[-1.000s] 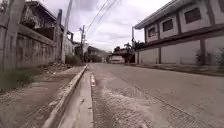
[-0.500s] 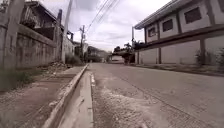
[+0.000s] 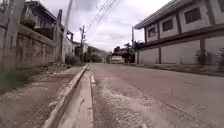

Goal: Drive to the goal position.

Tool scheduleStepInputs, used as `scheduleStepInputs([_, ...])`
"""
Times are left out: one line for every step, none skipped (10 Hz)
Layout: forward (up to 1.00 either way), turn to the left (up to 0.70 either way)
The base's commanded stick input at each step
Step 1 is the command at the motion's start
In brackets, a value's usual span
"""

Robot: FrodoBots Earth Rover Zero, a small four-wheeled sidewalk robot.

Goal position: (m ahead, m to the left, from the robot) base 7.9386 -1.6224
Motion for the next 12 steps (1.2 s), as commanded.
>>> scheduleStepInputs([0.06,0.0])
scheduleStepInputs([0.06,0.0])
scheduleStepInputs([0.06,0.0])
scheduleStepInputs([0.06,0.0])
scheduleStepInputs([0.06,0.0])
scheduleStepInputs([0.05,0.0])
scheduleStepInputs([0.06,0.0])
scheduleStepInputs([0.06,0.0])
scheduleStepInputs([0.06,0.0])
scheduleStepInputs([0.06,0.0])
scheduleStepInputs([0.06,0.0])
scheduleStepInputs([0.05,0.0])
